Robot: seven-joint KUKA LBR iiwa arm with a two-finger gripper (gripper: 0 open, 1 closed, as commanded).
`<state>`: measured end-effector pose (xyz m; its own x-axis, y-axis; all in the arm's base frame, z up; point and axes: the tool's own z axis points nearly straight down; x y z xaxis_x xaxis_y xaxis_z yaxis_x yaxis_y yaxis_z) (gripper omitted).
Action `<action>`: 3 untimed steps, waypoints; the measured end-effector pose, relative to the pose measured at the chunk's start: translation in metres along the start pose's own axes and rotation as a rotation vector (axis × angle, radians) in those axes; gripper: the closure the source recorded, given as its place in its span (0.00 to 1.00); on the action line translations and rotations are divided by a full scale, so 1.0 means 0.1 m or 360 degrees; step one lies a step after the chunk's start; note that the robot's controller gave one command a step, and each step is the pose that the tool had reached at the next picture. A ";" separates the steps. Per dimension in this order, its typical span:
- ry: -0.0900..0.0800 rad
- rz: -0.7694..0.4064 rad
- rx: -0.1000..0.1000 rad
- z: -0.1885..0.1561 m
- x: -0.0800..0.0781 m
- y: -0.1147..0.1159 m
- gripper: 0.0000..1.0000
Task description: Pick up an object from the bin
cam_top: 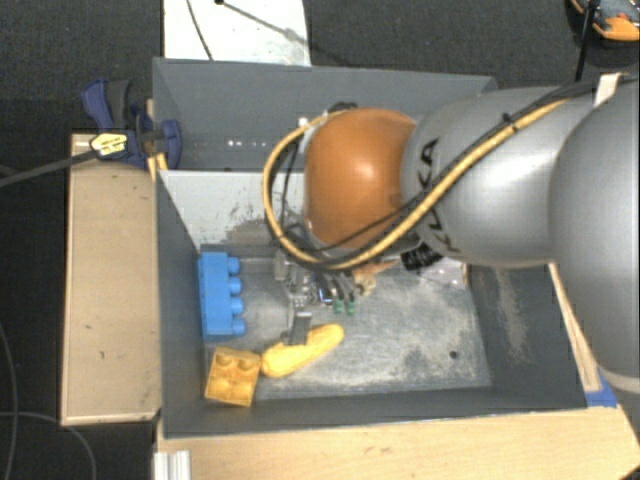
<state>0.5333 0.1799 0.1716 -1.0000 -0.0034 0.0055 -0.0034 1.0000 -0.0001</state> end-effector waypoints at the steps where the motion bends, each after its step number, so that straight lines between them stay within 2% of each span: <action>1: -0.0012 0.0010 -0.0003 -0.05 -0.02 -0.01 0.00; 2: -0.0017 -0.0156 -0.0002 0.51 0.20 -0.16 0.00; 3: -0.0006 -0.0324 0.0001 0.64 0.28 -0.22 0.00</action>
Offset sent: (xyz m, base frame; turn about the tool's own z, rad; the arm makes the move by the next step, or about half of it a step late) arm -0.0410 -0.0306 -0.1016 -0.1862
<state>0.5053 0.1582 0.1079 -0.9787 -0.2053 0.0015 -0.2053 0.9787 0.0001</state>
